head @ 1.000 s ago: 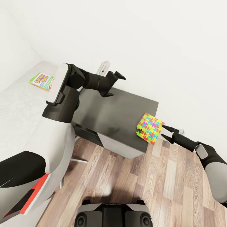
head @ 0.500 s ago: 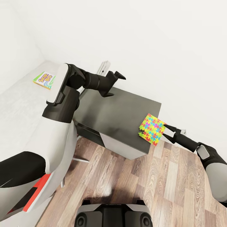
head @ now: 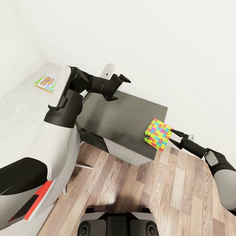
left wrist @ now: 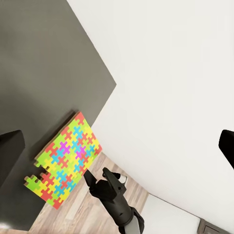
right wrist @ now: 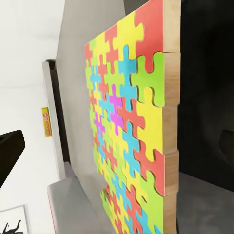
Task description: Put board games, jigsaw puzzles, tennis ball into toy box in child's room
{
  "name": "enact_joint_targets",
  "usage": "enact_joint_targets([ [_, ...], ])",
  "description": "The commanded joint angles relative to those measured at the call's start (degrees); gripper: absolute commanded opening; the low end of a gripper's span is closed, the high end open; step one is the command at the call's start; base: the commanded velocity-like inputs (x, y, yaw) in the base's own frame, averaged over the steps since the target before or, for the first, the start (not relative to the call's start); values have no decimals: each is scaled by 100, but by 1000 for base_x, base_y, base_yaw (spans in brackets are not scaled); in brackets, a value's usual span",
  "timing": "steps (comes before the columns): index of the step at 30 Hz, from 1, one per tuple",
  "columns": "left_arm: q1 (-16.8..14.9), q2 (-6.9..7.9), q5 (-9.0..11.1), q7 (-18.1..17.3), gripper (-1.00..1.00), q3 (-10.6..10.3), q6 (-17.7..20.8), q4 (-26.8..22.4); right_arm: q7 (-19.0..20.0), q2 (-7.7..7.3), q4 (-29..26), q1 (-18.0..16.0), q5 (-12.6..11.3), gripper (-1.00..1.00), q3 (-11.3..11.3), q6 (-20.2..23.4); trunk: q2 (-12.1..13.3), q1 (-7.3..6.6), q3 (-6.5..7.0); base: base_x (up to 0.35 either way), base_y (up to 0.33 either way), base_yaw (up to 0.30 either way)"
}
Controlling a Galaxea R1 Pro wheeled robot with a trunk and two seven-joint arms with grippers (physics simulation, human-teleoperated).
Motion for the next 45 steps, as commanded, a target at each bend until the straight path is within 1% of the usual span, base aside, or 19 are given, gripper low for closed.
enact_joint_targets([
  [1,-5,-2,36,47,100,5,16,-1,7,0,4,-4,-3,100,-19,30,-9,3,-7,0,0,2],
  [19,-4,-2,36,46,100,4,16,-1,-104,5,5,-1,-3,100,-25,30,-9,3,-7,0,0,0],
  [30,-4,-2,36,42,100,5,16,-1,-432,8,18,6,-8,100,-43,30,-9,3,-7,0,0,0],
  [35,-4,-2,36,41,100,5,16,-1,-538,9,20,7,-10,100,-116,27,-9,3,-7,0,0,0],
  [45,-1,-2,36,43,100,2,16,-1,-604,9,24,8,-12,100,-214,-16,-9,3,-7,0,0,0],
])
